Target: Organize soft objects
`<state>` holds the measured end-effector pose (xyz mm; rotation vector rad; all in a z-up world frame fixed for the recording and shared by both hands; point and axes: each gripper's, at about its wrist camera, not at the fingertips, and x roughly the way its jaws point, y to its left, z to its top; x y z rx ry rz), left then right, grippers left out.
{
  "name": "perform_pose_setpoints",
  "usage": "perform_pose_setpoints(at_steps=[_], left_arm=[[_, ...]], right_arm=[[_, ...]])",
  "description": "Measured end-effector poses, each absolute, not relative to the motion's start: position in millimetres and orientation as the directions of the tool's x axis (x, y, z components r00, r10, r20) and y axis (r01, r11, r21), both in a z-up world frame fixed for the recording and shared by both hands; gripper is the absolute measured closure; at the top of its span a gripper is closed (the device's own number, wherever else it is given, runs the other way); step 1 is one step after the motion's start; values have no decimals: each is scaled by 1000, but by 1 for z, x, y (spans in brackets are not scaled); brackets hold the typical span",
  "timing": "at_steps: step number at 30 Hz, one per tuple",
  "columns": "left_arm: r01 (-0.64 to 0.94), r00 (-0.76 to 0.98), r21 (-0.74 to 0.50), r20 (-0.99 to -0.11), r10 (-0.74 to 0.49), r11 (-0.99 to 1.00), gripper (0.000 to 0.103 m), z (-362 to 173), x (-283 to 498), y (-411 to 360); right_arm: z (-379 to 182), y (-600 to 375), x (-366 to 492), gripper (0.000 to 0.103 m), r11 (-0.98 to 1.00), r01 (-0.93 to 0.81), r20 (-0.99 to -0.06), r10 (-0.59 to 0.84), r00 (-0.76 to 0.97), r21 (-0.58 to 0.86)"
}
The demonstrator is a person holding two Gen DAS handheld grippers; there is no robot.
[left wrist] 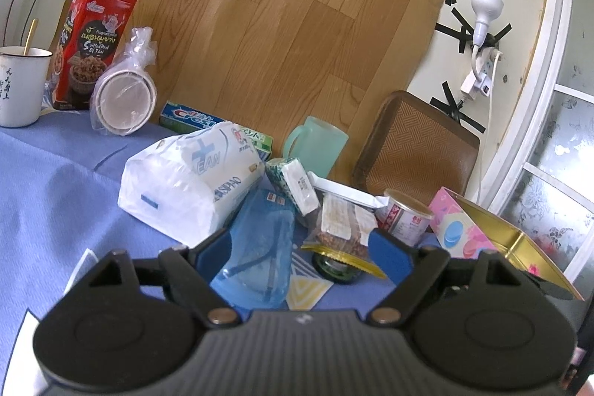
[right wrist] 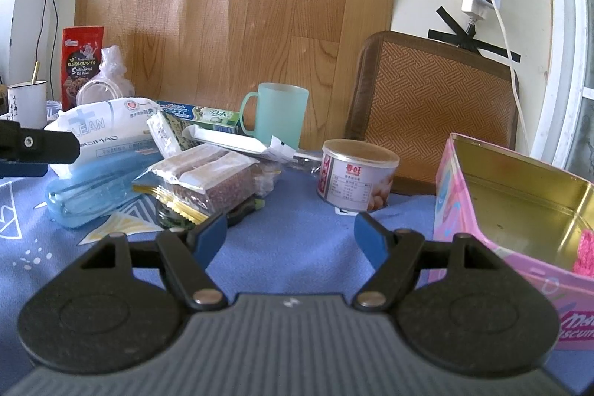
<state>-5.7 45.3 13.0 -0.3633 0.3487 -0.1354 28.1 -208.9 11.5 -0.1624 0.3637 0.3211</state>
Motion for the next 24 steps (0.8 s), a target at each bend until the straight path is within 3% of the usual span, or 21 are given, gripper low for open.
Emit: perform_pose_setpoints(at_steps=[24], left_arm=[[53, 928, -442, -309, -207, 895, 19, 10, -3, 58]], right_arm=[[19, -188, 27, 25, 901, -420, -360, 360, 861, -105]])
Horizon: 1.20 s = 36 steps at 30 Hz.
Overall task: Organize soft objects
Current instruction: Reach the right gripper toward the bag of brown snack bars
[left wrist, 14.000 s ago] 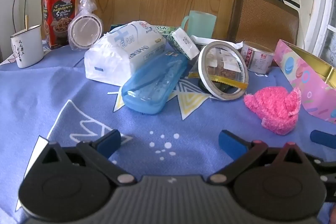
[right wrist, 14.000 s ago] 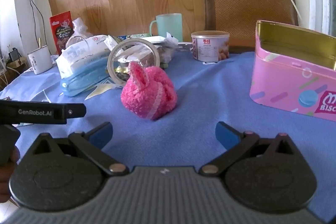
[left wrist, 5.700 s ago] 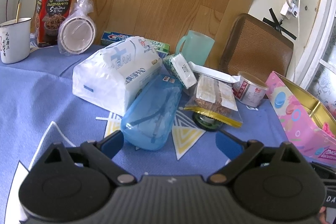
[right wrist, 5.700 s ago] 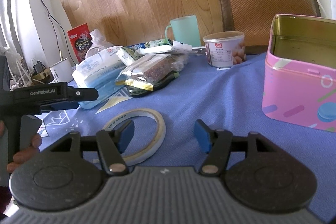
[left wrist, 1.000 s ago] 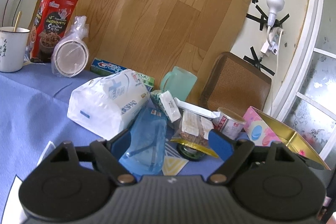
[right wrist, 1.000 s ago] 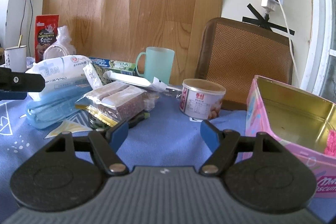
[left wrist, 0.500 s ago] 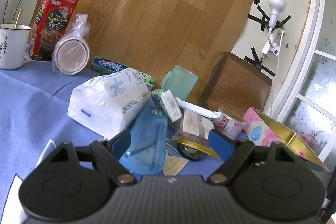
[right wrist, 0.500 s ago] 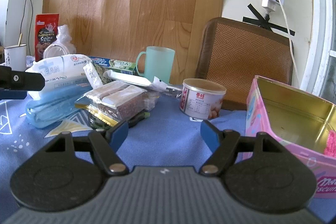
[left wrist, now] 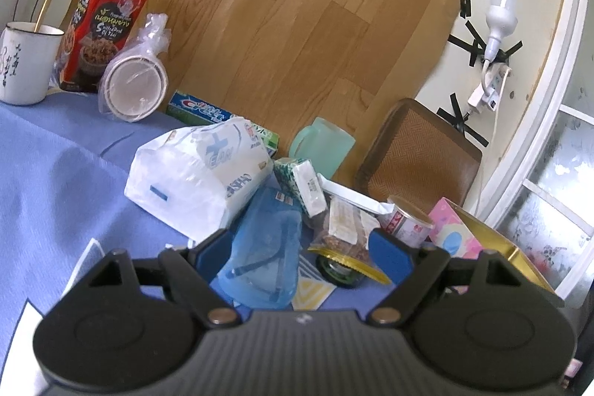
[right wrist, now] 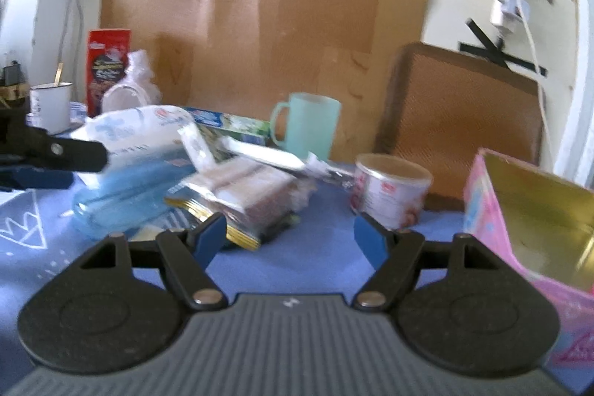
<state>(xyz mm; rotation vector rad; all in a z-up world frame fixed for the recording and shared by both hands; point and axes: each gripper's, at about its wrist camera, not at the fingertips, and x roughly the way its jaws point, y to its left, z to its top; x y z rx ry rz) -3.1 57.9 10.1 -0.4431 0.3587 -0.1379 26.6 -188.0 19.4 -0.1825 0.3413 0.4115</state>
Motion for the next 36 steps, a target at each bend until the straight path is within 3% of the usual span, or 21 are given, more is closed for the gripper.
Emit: perform_pose_setpoints(at_steps=[4, 13, 14, 16, 22, 30, 36], left_arm=[[55, 929, -443, -305, -208, 895, 19, 10, -3, 58], [55, 931, -452, -299, -209, 891, 19, 10, -4, 59], [55, 931, -451, -298, -209, 891, 19, 10, -4, 60], [56, 932, -453, -297, -210, 890, 19, 10, -4, 60], [61, 930, -459, -297, -218, 886, 19, 10, -3, 60], [61, 927, -464, -303, -223, 884, 19, 9, -2, 61], [55, 928, -462, -304, -216, 885, 14, 9, -2, 61]], right_arm=[[21, -177, 34, 25, 883, -456, -373, 389, 842, -108], [24, -157, 65, 21, 861, -508, -472, 461, 751, 33], [22, -155, 67, 22, 861, -508, -488, 460, 742, 38], [16, -155, 72, 49, 858, -510, -524, 464, 714, 63], [14, -166, 57, 89, 866, -499, -505, 449, 737, 42], [13, -186, 29, 95, 873, -488, -508, 423, 750, 5], [13, -196, 28, 89, 867, -498, -537, 432, 725, 24]])
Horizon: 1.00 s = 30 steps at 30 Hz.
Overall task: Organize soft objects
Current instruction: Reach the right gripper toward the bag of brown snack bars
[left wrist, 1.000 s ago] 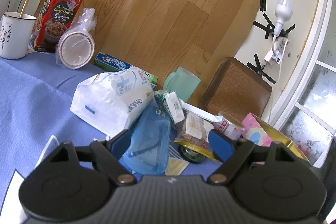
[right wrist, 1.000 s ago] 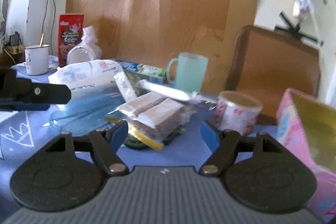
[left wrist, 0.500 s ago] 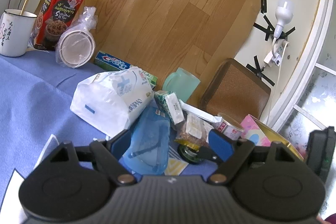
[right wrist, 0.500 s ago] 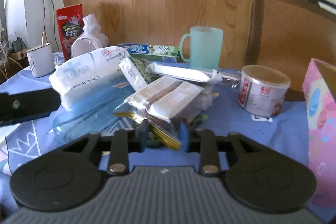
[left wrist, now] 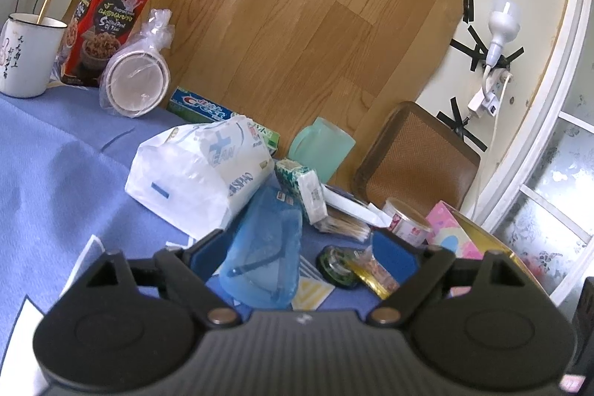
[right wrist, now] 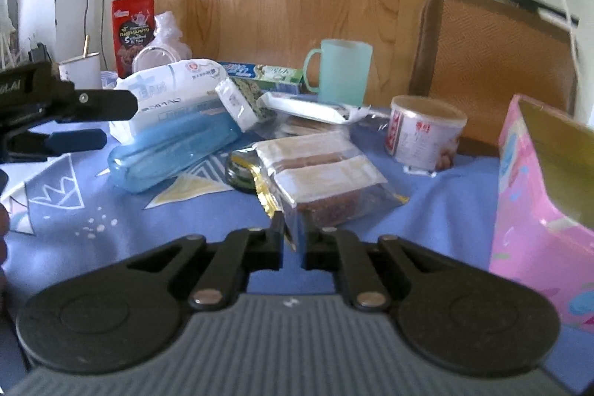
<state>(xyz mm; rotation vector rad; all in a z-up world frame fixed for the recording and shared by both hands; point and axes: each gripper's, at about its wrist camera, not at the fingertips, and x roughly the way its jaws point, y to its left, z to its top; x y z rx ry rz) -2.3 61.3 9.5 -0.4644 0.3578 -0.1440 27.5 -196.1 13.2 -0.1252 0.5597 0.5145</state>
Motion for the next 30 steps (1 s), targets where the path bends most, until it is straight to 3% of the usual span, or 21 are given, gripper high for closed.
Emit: perform_pose_setpoints(at_steps=[1, 3, 5, 8, 10, 12, 14, 17, 30], left_arm=[[54, 928, -461, -304, -215, 886, 14, 9, -2, 61], [54, 928, -462, -304, -215, 885, 14, 9, -2, 62], [56, 927, -462, -306, -218, 885, 14, 9, -2, 62], [58, 927, -462, -305, -220, 885, 14, 9, -2, 62], [60, 926, -462, -305, -222, 885, 14, 9, -2, 62], [60, 926, -463, -305, -223, 884, 14, 9, -2, 62], [61, 925, -466, -305, -225, 883, 14, 9, -1, 62], [63, 924, -467, -306, -228, 882, 14, 9, -1, 62], [62, 922, -466, -312, -230, 883, 14, 9, -1, 61]], right_arm=[[14, -197, 30, 84, 865, -499, -542, 440, 716, 44], [15, -194, 34, 36, 857, -511, -550, 460, 697, 69], [14, -189, 36, 26, 850, -523, -548, 469, 693, 66], [12, -177, 42, 25, 850, -527, -560, 449, 696, 27], [9, -173, 49, 32, 850, -526, -579, 445, 683, 34], [6, -172, 52, 77, 852, -522, -589, 440, 678, 36], [7, -174, 51, 93, 848, -528, -584, 448, 677, 39], [6, -174, 43, 98, 847, -532, -573, 437, 693, 2], [15, -203, -6, 98, 822, -569, -552, 466, 692, -18]])
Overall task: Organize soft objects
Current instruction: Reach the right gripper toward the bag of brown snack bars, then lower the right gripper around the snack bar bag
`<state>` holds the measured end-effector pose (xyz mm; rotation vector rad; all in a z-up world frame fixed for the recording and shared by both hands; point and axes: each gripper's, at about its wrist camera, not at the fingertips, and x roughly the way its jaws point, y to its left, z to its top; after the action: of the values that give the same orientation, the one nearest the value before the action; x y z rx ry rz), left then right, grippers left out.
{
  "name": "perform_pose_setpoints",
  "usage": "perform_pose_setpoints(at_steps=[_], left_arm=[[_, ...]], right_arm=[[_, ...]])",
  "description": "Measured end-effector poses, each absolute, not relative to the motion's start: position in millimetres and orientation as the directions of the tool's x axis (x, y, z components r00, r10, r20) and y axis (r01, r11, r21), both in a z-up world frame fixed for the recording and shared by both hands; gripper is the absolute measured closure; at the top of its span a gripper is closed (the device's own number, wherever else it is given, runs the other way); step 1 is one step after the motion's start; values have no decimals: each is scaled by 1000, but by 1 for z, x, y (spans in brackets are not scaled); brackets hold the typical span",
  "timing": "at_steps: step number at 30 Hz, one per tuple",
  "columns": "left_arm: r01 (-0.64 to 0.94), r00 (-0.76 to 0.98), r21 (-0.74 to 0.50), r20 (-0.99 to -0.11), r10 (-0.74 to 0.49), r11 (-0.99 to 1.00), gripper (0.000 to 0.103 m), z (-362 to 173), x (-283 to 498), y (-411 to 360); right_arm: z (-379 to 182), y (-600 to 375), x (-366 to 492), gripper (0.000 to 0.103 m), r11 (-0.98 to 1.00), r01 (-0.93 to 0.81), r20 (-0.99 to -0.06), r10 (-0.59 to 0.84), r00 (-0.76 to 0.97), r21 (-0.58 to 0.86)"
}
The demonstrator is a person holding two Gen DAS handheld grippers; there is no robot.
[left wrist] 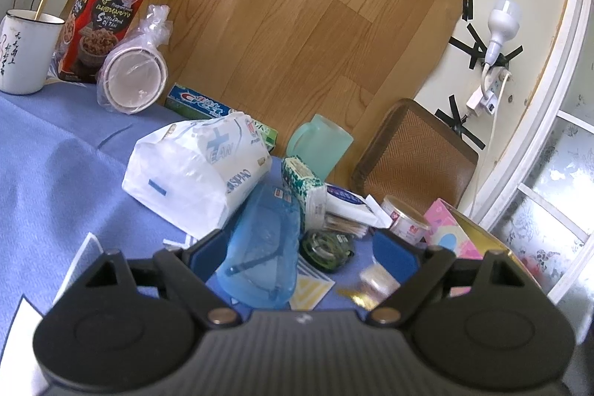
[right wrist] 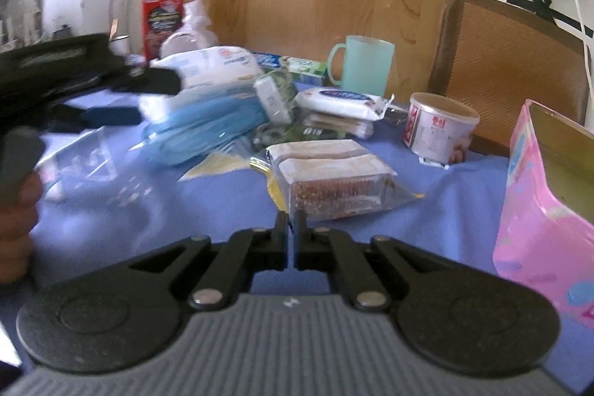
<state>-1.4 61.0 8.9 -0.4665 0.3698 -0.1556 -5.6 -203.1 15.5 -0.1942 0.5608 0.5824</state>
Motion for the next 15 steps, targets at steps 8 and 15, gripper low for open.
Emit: perform_pose_setpoints(at_steps=[8, 15], left_arm=[[61, 916, -463, -325, -234, 884, 12, 9, 1, 60], [64, 910, -458, -338, -240, 887, 12, 8, 3, 59]], right_arm=[[18, -229, -37, 77, 783, -622, -589, 503, 632, 1], [21, -242, -25, 23, 807, -581, -563, 531, 634, 107]])
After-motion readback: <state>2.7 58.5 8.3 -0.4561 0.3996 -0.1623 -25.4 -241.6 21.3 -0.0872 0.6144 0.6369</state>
